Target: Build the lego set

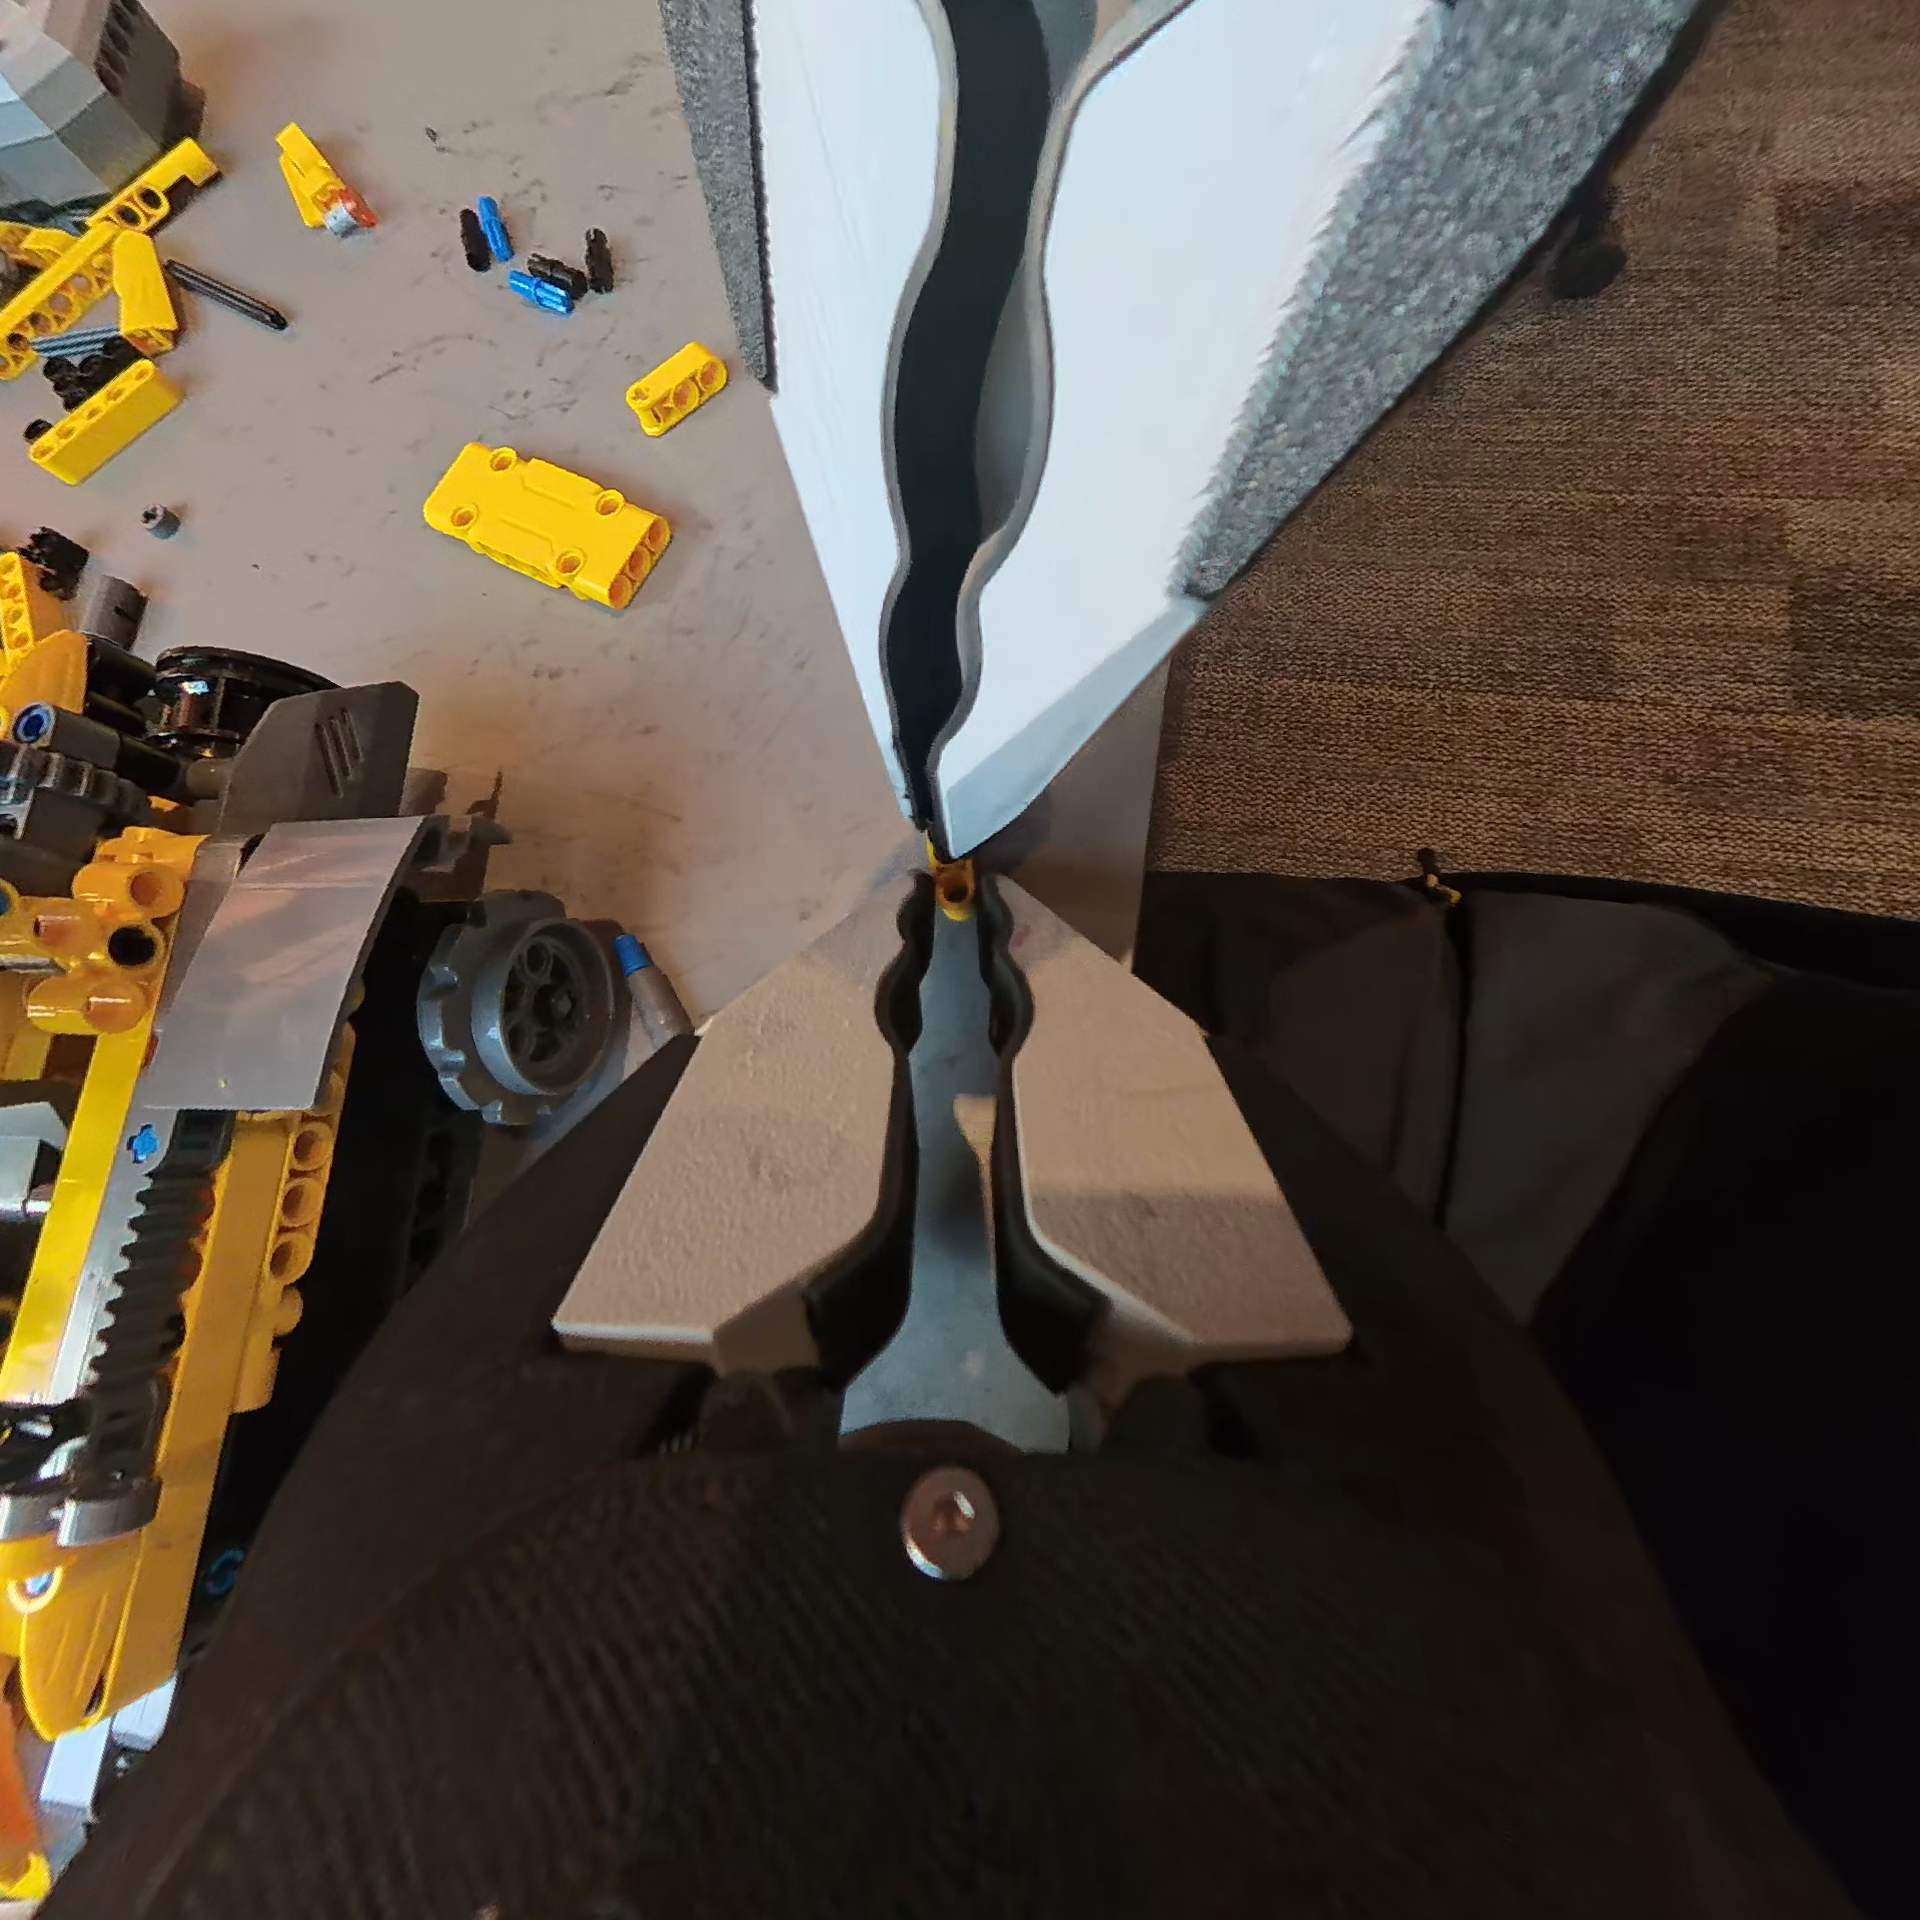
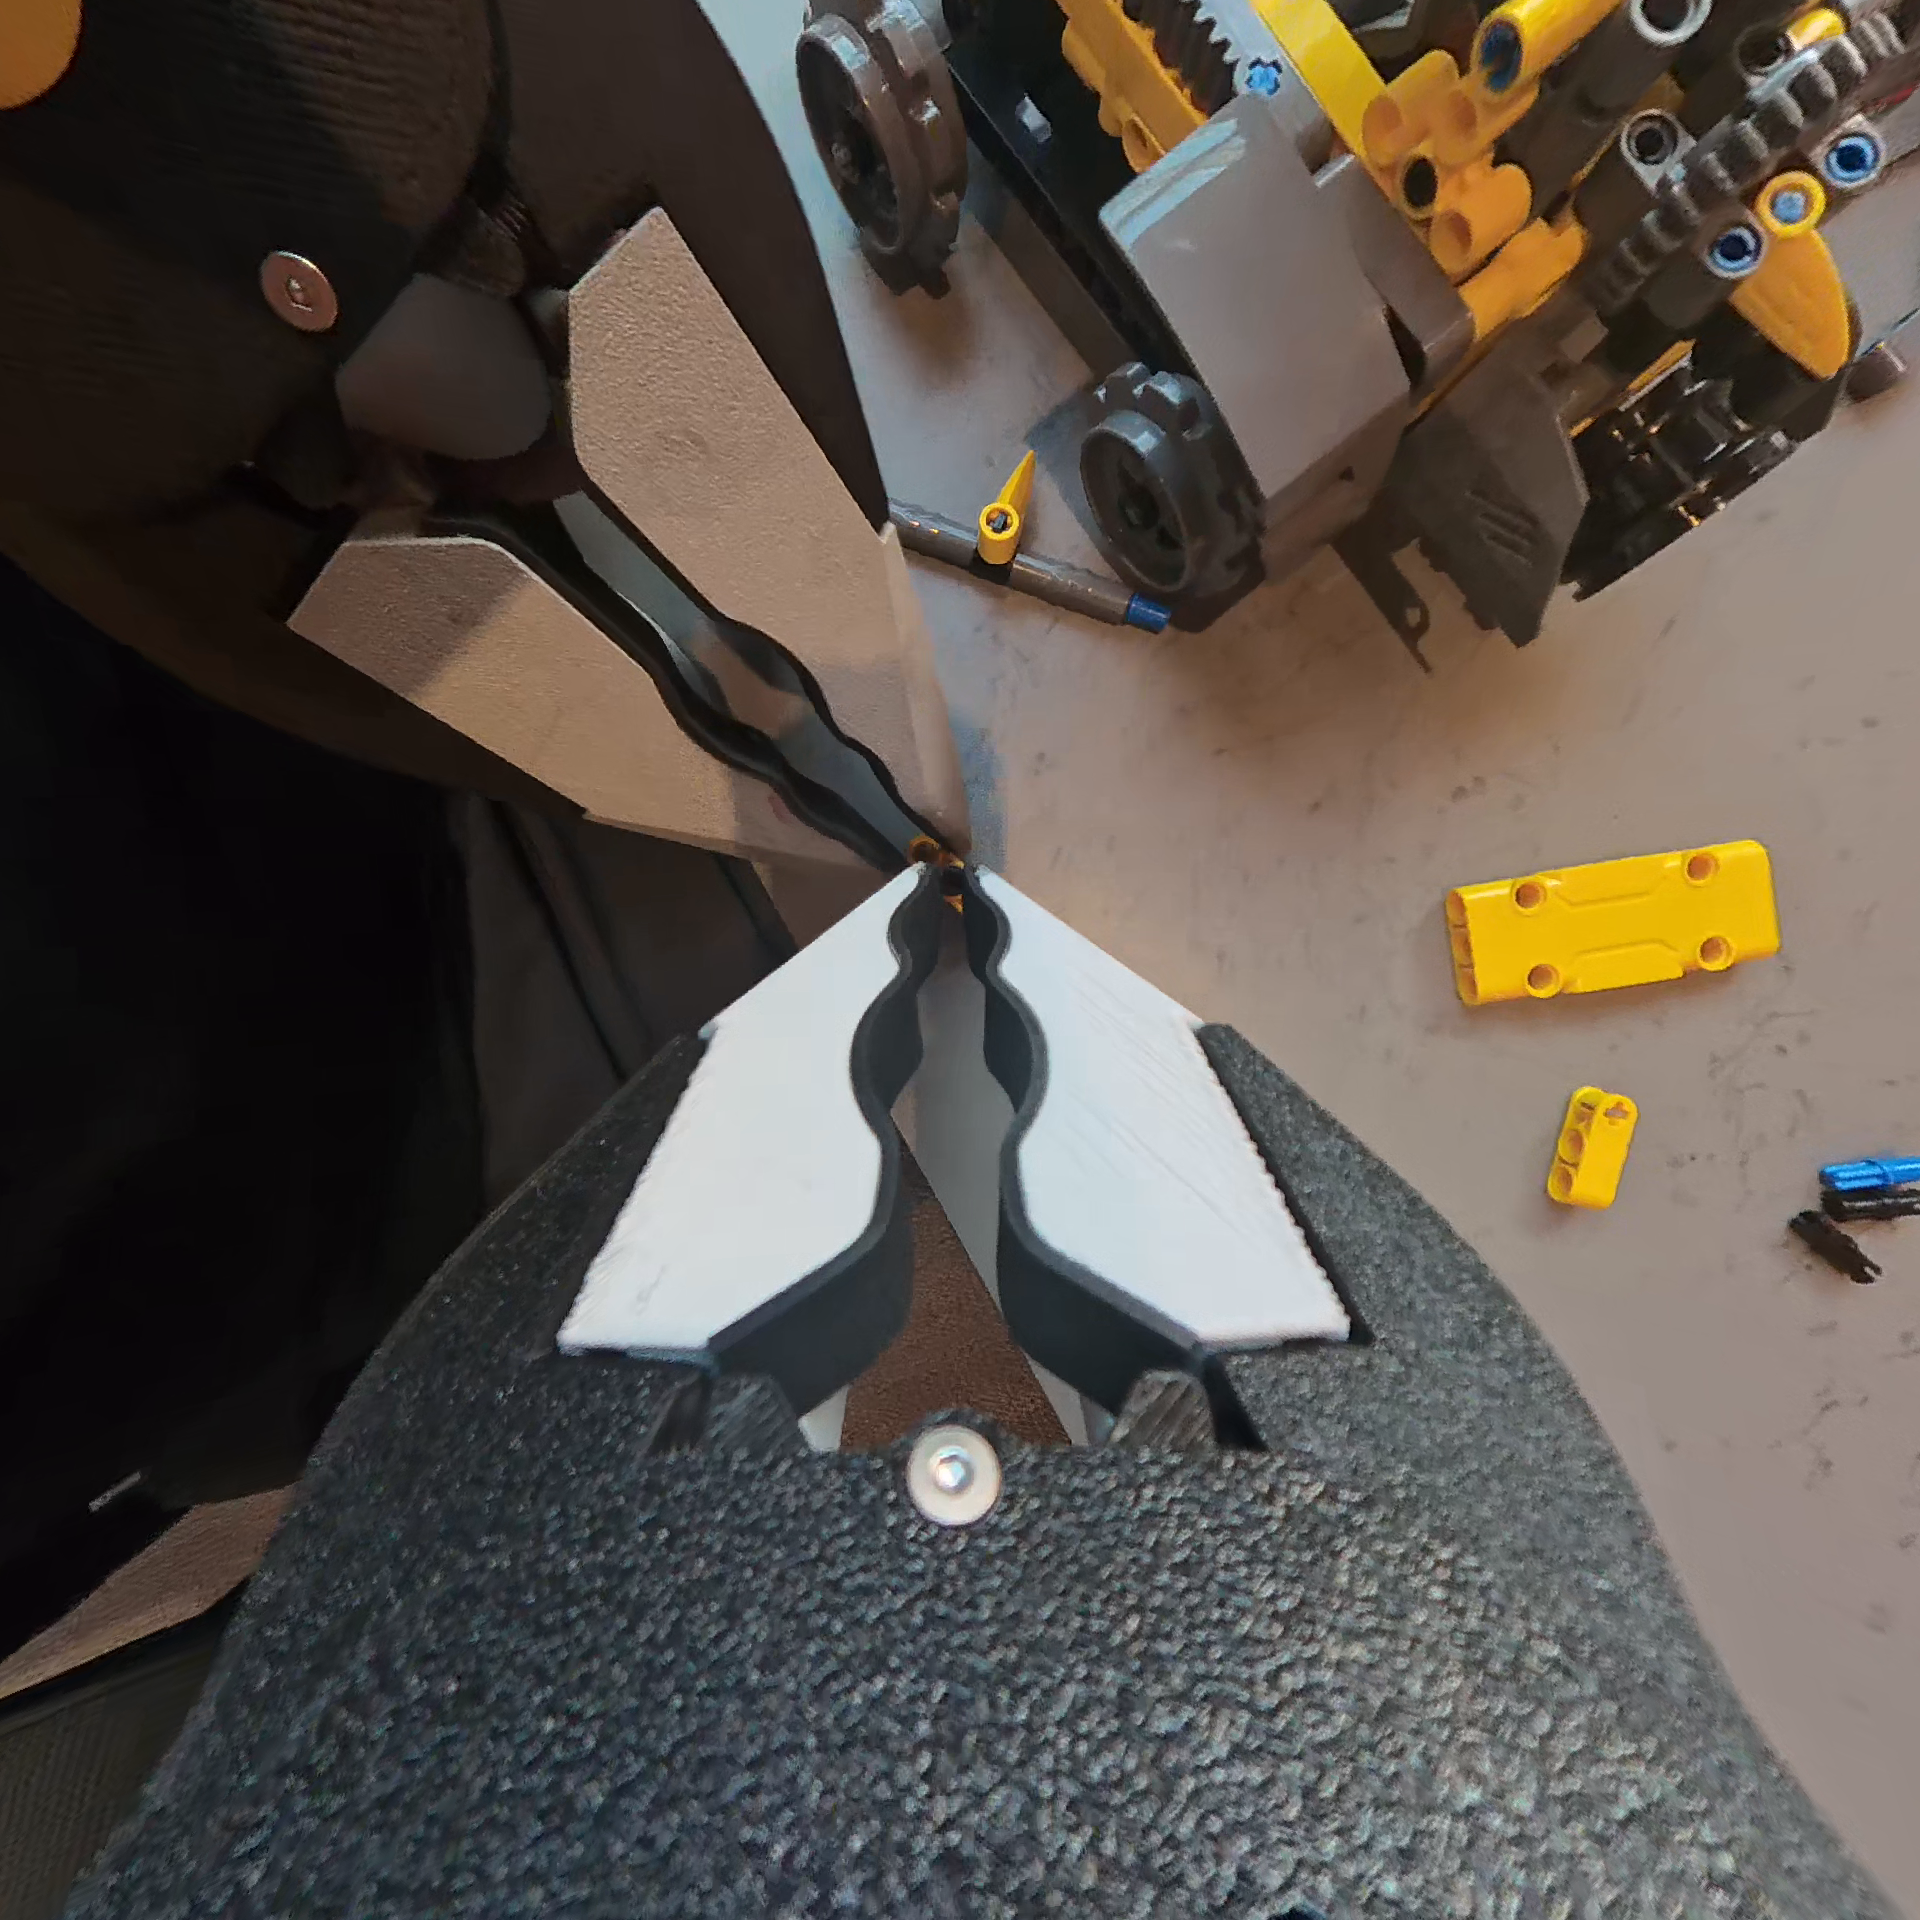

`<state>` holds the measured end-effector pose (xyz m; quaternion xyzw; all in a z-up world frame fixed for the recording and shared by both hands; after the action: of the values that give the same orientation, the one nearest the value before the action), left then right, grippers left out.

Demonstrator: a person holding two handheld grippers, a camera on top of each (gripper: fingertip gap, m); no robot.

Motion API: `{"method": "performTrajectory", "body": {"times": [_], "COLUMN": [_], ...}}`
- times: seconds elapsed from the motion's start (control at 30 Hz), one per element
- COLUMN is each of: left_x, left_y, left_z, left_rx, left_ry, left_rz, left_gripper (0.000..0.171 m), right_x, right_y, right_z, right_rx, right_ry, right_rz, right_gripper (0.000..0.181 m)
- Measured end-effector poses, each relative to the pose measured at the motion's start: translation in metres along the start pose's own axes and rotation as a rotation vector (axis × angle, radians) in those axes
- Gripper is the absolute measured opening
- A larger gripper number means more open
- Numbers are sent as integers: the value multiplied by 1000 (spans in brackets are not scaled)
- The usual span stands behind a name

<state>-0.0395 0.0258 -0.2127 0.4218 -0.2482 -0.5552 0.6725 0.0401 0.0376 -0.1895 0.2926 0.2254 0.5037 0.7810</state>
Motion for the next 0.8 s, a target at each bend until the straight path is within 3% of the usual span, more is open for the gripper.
{"method": "performTrajectory", "body": {"times": [0.13, 0.4, 0.63, 0.8], "left_x": [0, 0, 0, -1], "left_y": [0, 0, 0, 0], "left_z": [0, 0, 0, 0], "left_rx": [0, 0, -1, -1], "left_ry": [-1, 0, 5, 0], "left_rz": [1, 0, -5, 7], "left_gripper": [5, 5, 5, 4], "right_x": [2, -1, 2, -1], "right_y": [-1, 0, 1, 2], "right_z": [0, 0, -1, -2], "right_rx": [28, 0, -6, -8], "right_ry": [22, 14, 51, 28], "right_rz": [-22, 101, 47, 136], "right_gripper": [4, 4, 4, 4]}}
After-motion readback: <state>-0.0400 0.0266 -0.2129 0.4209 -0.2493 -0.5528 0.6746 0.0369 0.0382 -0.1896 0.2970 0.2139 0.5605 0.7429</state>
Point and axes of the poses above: each gripper's, where its closed fingertips meet, z back along the fingers, y out of its top, x = y × z across the jaws, the point moved 7 cm from there along z, back along the fingers, and after that the axes turned 12 degrees about x, right-handed, at the moved point
